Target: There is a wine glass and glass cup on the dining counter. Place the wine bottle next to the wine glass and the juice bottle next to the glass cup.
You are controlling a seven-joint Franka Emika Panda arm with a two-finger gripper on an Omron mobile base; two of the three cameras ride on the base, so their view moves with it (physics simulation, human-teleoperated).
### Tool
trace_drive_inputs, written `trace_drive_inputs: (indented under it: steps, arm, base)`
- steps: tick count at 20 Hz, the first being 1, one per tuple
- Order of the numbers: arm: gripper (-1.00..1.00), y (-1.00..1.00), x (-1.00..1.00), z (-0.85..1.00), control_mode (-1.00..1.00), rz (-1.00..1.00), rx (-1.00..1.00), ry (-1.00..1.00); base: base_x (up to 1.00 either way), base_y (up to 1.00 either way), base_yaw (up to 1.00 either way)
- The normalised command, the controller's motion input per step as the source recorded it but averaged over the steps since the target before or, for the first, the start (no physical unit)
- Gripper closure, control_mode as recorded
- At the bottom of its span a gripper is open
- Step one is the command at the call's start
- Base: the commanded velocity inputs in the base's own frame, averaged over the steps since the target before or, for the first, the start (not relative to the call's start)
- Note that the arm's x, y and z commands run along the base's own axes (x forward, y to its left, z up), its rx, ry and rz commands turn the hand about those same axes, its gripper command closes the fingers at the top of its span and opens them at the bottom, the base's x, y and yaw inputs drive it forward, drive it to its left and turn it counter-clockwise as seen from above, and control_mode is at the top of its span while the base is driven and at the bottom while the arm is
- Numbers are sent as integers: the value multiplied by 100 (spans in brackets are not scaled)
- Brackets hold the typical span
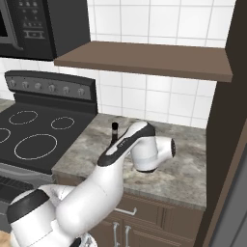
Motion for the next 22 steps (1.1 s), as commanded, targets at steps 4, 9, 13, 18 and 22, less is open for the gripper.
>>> trace_drive_inputs:
  steps: [4, 9, 13, 18, 22]
  arm:
    - [100, 11, -22, 0, -100, -13, 0, 0]
    - [100, 15, -4, 0, -100, -4, 0, 0]
    - [100, 1, 0, 0, -100, -1, -1, 0]
    - [100, 0, 0, 0, -100, 0, 0, 0]
    - [100, 0, 0, 0, -100, 0, 0, 0]
  base:
    - [0, 0, 0]
    - [0, 0, 0]
    - [0, 0, 0]
    - [0, 0, 0]
    - [0, 0, 0]
